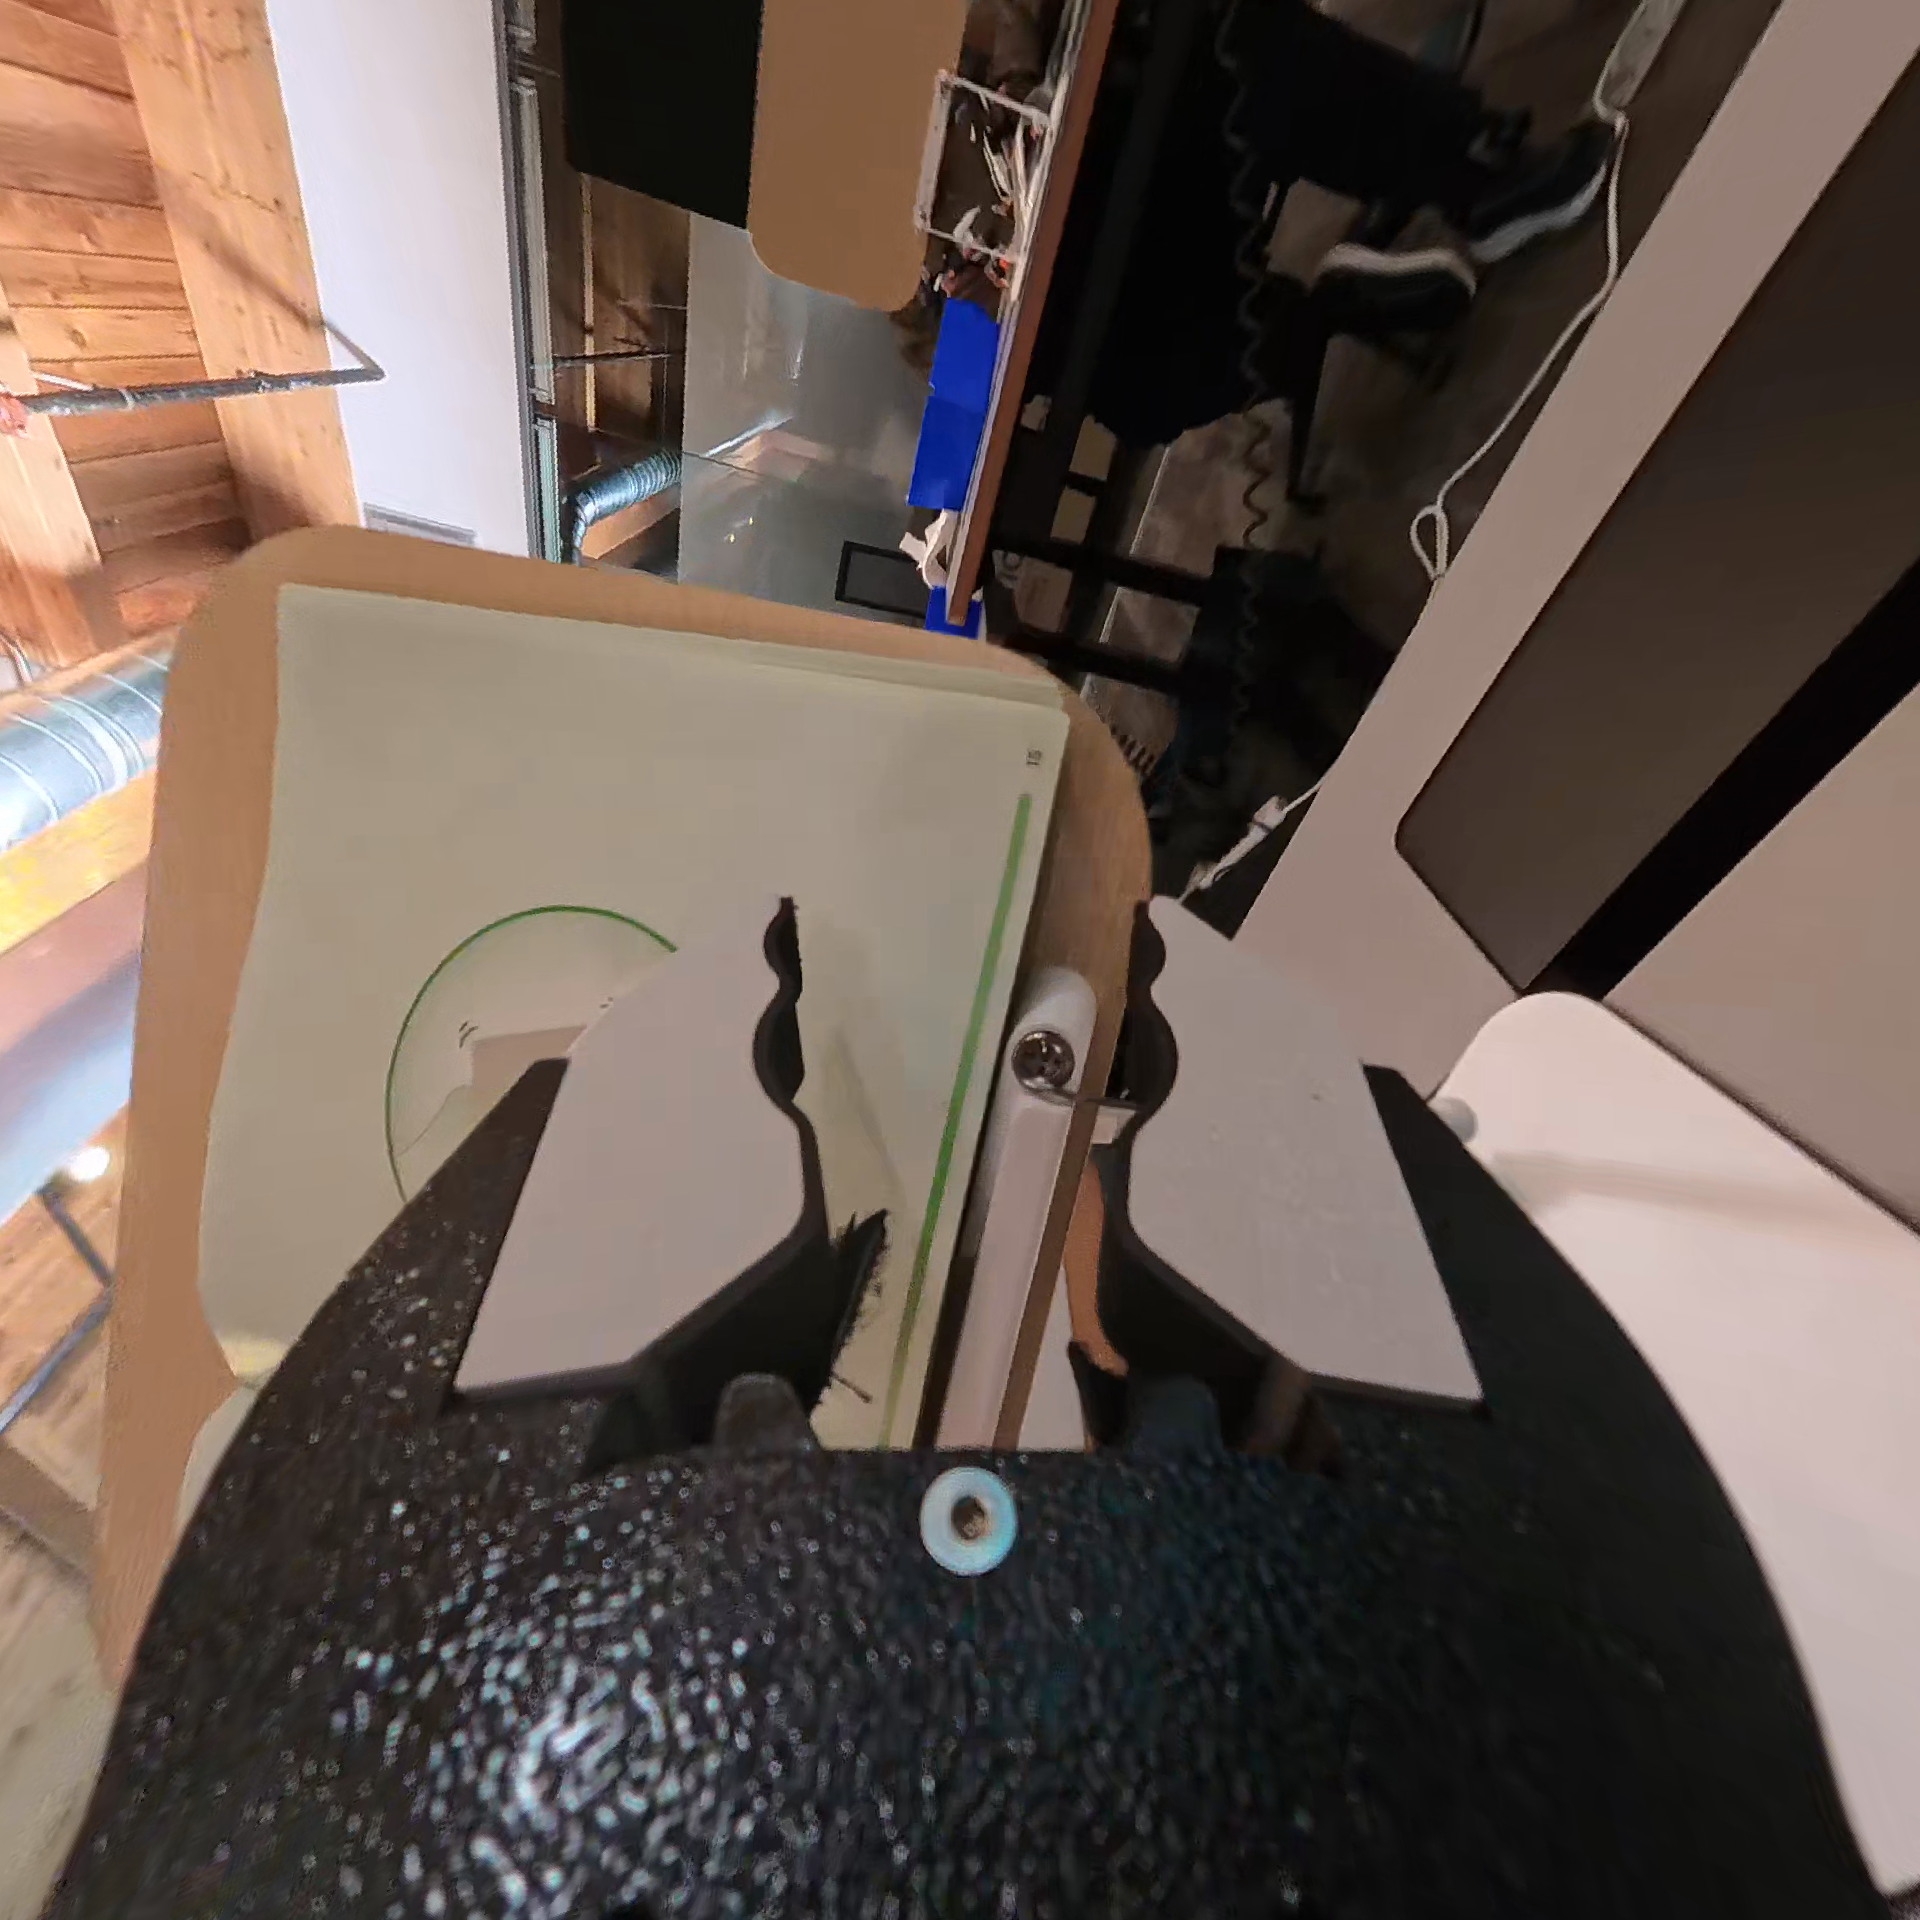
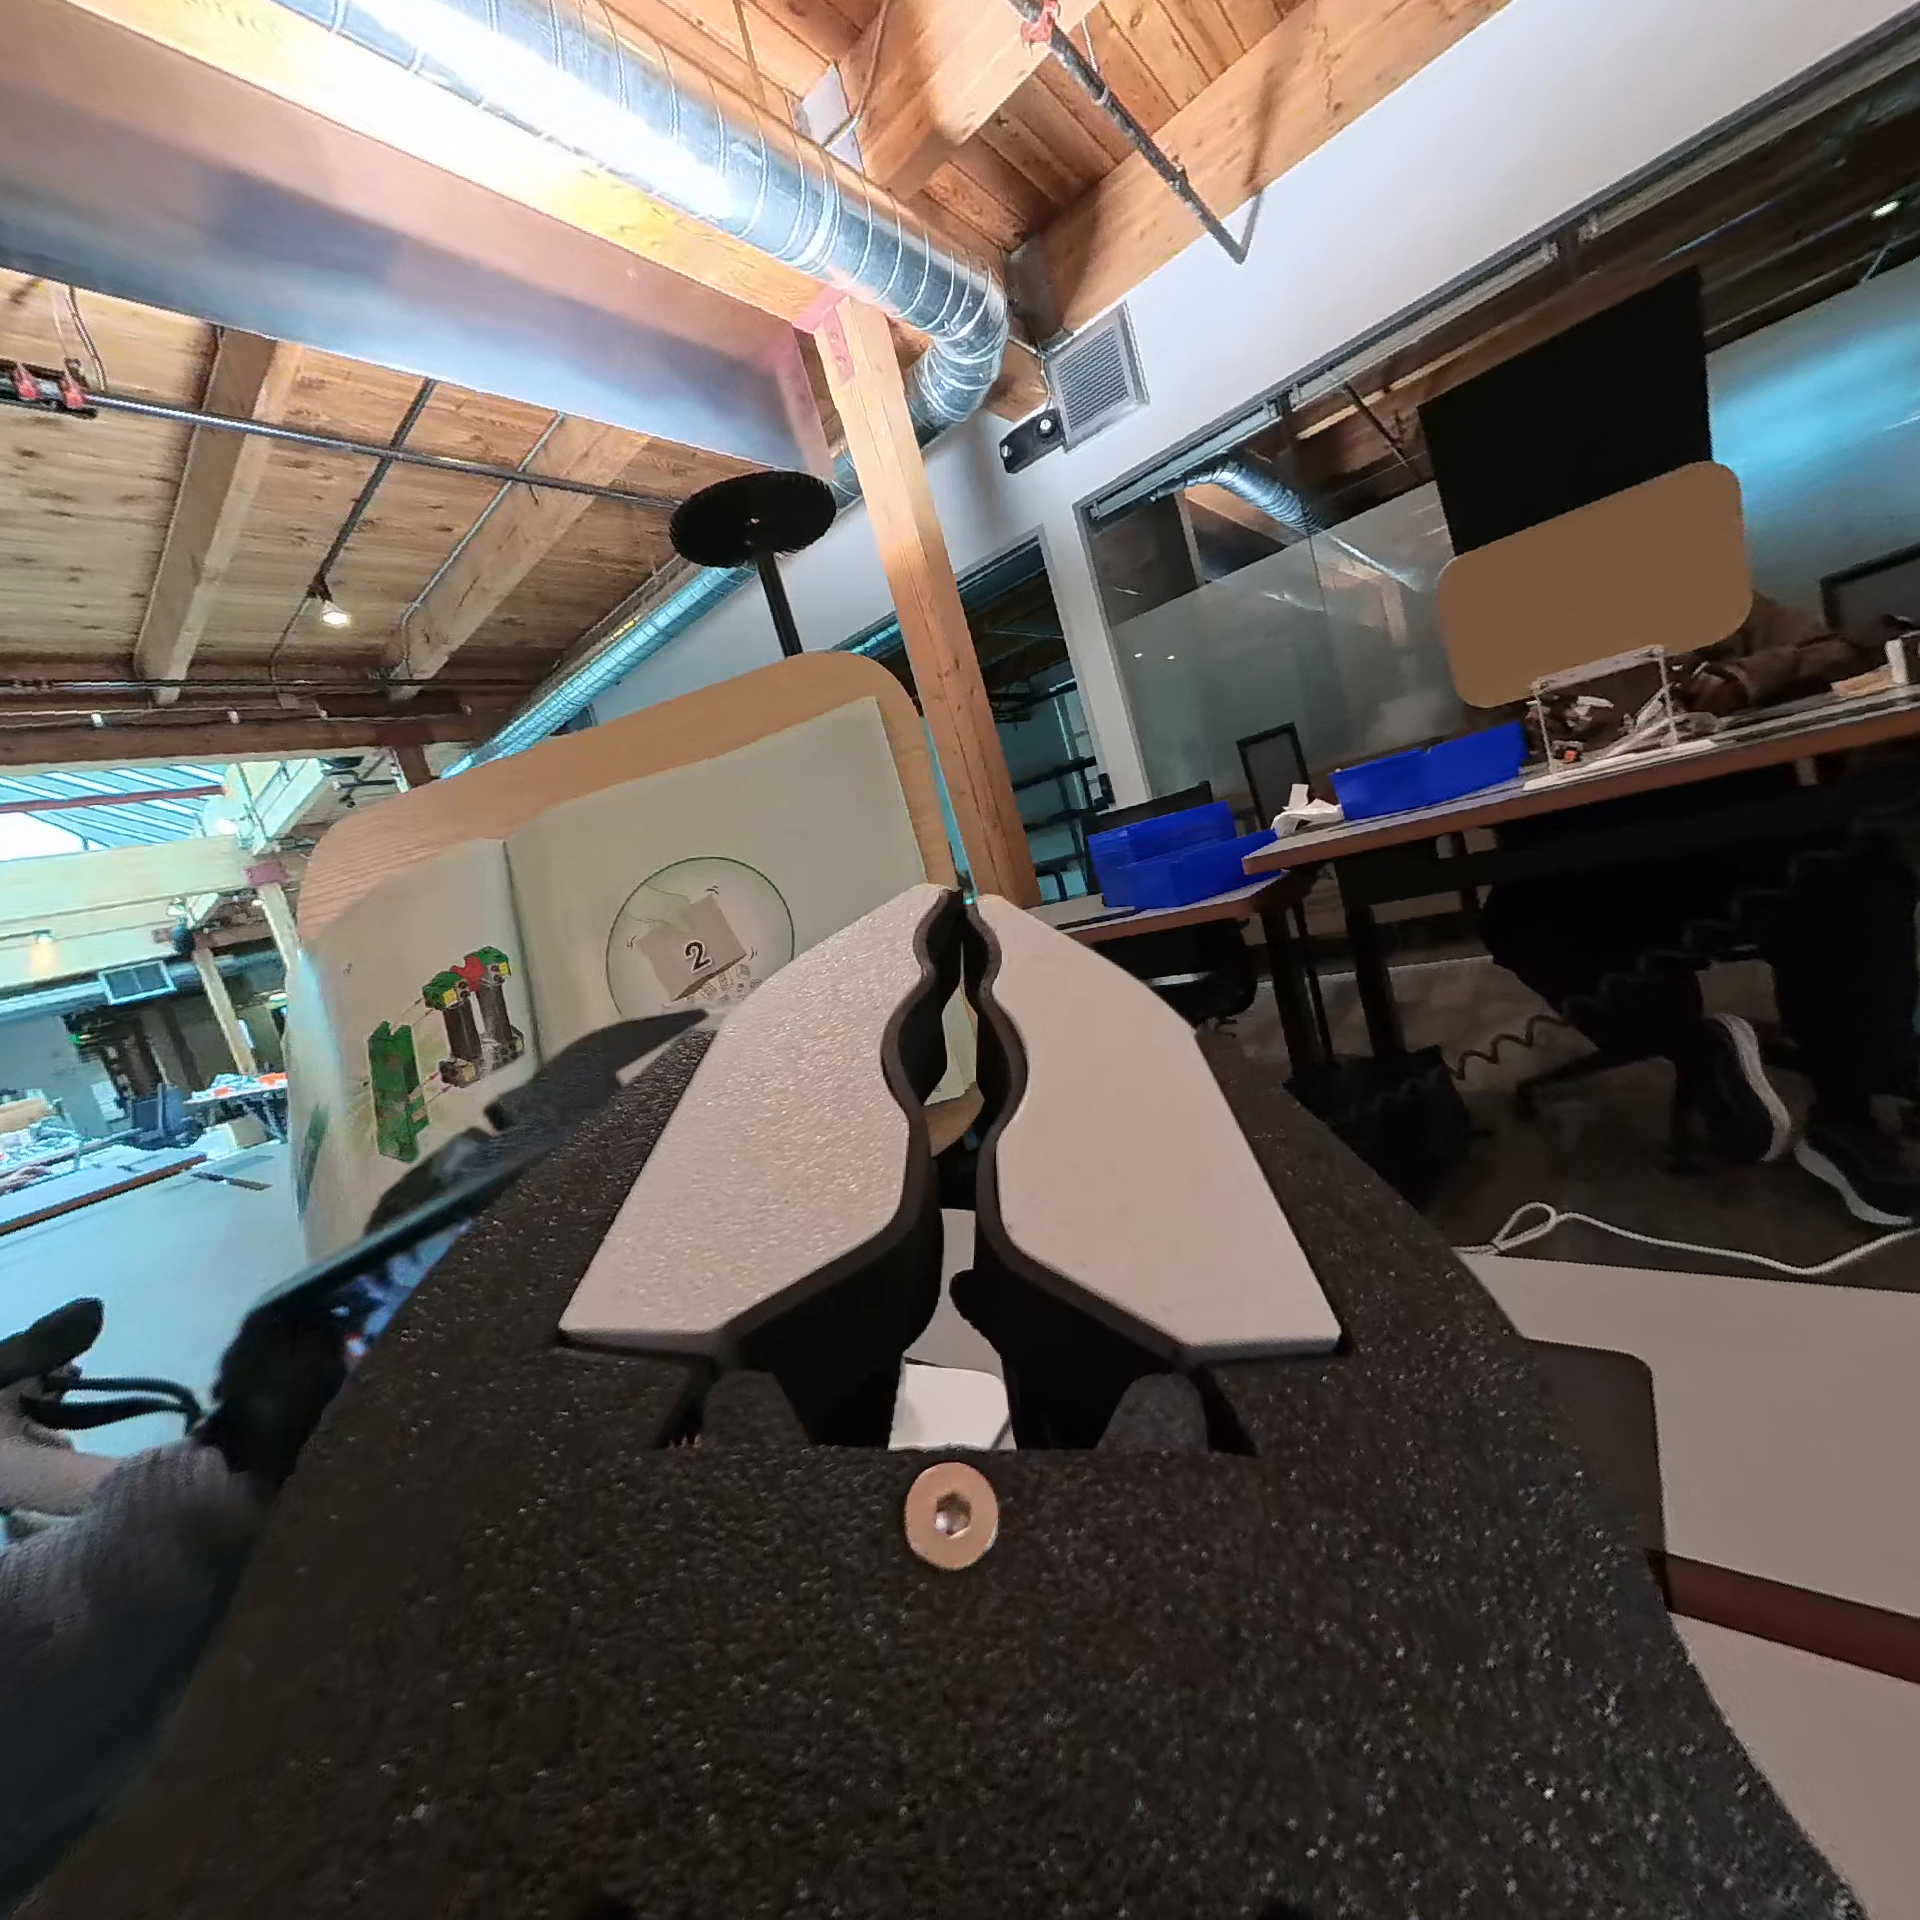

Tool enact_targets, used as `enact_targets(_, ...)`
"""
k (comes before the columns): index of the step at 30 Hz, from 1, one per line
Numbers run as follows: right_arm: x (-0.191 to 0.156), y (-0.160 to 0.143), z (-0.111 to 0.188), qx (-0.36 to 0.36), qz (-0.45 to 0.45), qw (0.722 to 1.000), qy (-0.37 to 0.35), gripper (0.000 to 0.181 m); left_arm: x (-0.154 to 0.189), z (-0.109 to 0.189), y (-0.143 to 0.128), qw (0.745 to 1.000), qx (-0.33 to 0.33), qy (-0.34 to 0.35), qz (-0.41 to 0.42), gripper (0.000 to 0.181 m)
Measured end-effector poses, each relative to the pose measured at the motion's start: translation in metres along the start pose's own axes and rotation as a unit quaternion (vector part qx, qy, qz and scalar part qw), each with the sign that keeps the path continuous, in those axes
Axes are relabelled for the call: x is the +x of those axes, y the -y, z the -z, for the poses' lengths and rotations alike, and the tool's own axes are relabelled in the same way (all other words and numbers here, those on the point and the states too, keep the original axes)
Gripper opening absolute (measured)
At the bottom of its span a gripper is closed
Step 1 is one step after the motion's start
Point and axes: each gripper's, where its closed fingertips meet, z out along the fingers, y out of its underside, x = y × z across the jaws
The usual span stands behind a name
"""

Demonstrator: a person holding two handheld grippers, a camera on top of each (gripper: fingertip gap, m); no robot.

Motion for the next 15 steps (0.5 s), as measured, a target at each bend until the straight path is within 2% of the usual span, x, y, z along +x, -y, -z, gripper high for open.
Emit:
enact_targets(6, -0.007, -0.005, -0.004, -0.004, -0.010, 1.000, 0.018, 0.000, 0.003, -0.005, 0.001, 0.999, 0.000, 0.015, -0.037, 0.045)
enact_targets(11, -0.011, -0.006, -0.006, -0.004, -0.014, 0.999, 0.030, 0.000, 0.001, -0.007, 0.001, 1.000, -0.007, 0.012, -0.026, 0.036)
enact_targets(15, -0.013, -0.006, -0.007, -0.004, -0.016, 0.999, 0.036, 0.000, 0.000, -0.005, 0.003, 1.000, 0.000, 0.006, -0.019, 0.021)
